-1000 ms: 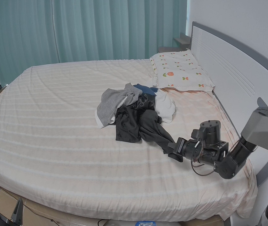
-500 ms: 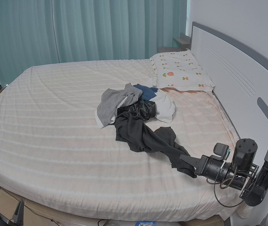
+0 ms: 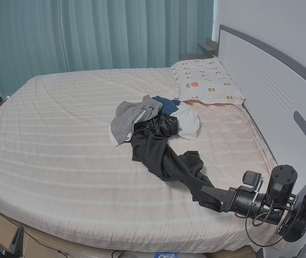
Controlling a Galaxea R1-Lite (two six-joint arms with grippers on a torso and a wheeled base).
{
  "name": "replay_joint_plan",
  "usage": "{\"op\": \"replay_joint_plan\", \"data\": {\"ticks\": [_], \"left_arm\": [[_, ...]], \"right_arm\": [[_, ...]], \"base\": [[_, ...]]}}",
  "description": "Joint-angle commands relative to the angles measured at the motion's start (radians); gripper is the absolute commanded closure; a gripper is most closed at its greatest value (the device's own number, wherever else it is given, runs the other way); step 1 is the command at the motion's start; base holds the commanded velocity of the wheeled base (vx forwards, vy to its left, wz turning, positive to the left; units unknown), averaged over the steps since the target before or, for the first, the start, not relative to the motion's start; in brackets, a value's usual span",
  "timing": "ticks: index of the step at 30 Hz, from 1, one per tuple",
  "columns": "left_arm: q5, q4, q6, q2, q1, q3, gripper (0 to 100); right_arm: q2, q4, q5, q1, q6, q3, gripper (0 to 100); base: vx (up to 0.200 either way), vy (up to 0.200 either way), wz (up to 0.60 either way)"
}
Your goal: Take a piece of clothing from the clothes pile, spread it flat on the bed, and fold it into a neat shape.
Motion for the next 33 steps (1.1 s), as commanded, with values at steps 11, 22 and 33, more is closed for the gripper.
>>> {"op": "replay_joint_plan", "data": {"ticks": [11, 22, 33], "left_arm": [[-0.138, -0.209, 0.040, 0.782, -0.004, -0.094, 0], [-0.114, -0.570, 0.048, 1.181, -0.160, -0.111, 0], [0.056, -0.791, -0.003, 1.632, -0.450, -0.236, 0]], "right_arm": [[-0.011, -0.010, -0.054, 0.001, -0.009, -0.013, 100], [-0.021, -0.009, -0.061, 0.001, -0.007, -0.021, 100], [-0.022, -0.009, -0.098, -0.001, -0.013, -0.024, 100]], "base": [[0.000, 0.000, 0.00], [0.000, 0.000, 0.00], [0.000, 0.000, 0.00]]}}
